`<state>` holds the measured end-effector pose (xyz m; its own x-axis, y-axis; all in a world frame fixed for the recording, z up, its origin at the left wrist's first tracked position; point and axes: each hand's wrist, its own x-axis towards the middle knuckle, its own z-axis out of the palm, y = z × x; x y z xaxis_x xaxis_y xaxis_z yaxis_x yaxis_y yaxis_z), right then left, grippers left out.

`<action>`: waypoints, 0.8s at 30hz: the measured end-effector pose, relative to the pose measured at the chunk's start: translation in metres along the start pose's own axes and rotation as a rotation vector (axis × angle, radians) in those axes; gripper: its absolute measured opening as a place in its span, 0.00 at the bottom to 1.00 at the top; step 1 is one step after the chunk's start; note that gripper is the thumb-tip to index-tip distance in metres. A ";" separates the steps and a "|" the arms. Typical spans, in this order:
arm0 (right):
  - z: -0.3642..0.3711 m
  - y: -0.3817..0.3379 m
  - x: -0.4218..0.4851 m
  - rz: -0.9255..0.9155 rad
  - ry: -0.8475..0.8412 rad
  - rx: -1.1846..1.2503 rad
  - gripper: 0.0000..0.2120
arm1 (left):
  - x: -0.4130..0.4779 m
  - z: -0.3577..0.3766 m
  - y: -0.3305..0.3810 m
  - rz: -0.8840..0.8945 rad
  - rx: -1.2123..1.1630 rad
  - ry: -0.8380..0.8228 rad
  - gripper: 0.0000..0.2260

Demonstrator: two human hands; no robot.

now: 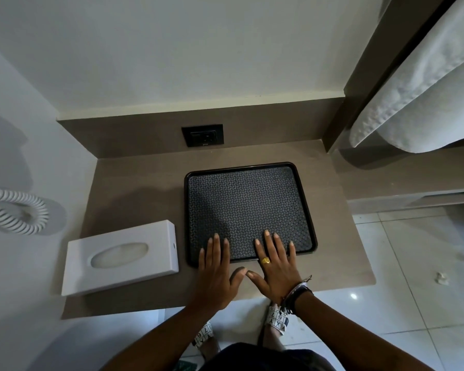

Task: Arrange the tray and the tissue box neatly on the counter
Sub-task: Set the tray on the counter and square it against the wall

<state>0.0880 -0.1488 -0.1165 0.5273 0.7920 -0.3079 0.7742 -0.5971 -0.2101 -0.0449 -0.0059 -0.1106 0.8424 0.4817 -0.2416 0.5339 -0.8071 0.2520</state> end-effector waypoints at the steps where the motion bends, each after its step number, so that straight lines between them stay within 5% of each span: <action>1: -0.003 0.000 0.004 0.002 -0.003 0.001 0.40 | 0.004 -0.001 -0.001 -0.008 -0.004 0.001 0.38; 24: -0.034 0.006 0.096 -0.013 0.040 0.037 0.38 | 0.087 -0.029 -0.028 -0.056 -0.036 0.057 0.38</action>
<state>0.1548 -0.0723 -0.1157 0.5316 0.8035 -0.2680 0.7676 -0.5908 -0.2486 0.0155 0.0684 -0.1115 0.8137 0.5448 -0.2028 0.5813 -0.7664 0.2734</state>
